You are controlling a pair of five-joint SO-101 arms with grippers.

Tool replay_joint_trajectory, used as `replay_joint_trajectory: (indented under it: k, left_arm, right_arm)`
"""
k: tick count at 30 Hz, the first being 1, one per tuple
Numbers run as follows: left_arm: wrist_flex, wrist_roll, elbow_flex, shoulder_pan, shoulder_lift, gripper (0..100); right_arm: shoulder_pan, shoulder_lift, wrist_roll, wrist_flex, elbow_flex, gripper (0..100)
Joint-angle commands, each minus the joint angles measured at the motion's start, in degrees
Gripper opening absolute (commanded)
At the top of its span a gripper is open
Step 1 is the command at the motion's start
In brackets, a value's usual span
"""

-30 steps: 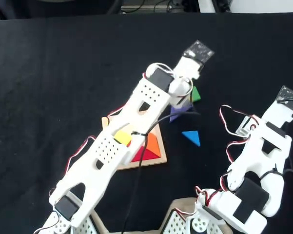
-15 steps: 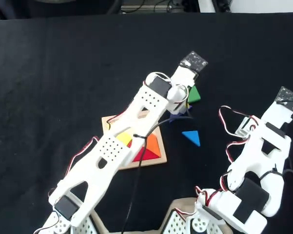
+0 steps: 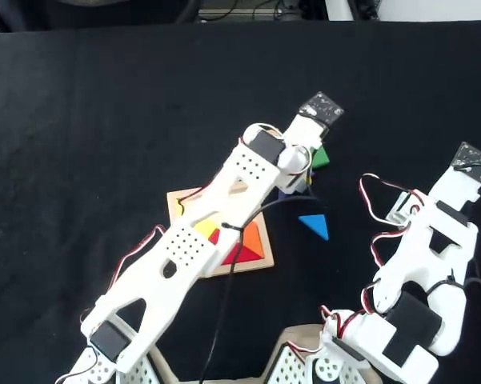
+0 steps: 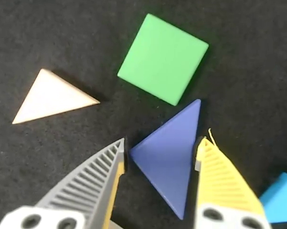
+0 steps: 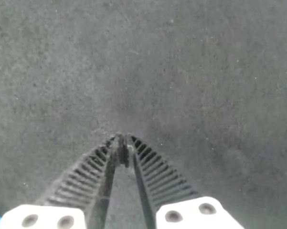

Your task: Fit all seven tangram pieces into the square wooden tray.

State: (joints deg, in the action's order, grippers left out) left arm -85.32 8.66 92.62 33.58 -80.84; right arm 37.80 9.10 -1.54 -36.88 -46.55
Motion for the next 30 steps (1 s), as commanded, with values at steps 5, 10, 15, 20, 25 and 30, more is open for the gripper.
replay_joint_trajectory:
  k: [5, 10, 15, 20, 25, 30]
  left_arm:
    - [-2.8, 0.0, 2.9, 0.0, 4.7, 25]
    - [-3.6, 0.0, 2.8, -1.5, 8.2, 25]
    - [-0.9, 0.3, 1.2, -2.0, 5.6, 25]
    - [0.3, 0.3, 1.7, -1.8, 1.1, 25]
    - [0.0, 0.3, 1.6, -1.4, 0.3, 25]
    - [-0.1, 0.3, 1.6, -1.4, 0.3, 25]
  right_arm:
    - [-0.6, 0.2, -0.4, 1.1, 0.3, 1.1]
    - [-0.7, 0.2, -0.4, 1.1, 0.3, 1.1]
    - [-0.8, 0.2, -0.4, 1.1, 0.3, 1.1]
    - [-0.7, 0.2, -0.4, 1.1, 0.3, 1.1]
    - [-0.7, 0.2, -0.4, 1.1, 0.3, 1.1]
    - [-0.7, 0.2, -0.4, 1.1, 0.3, 1.1]
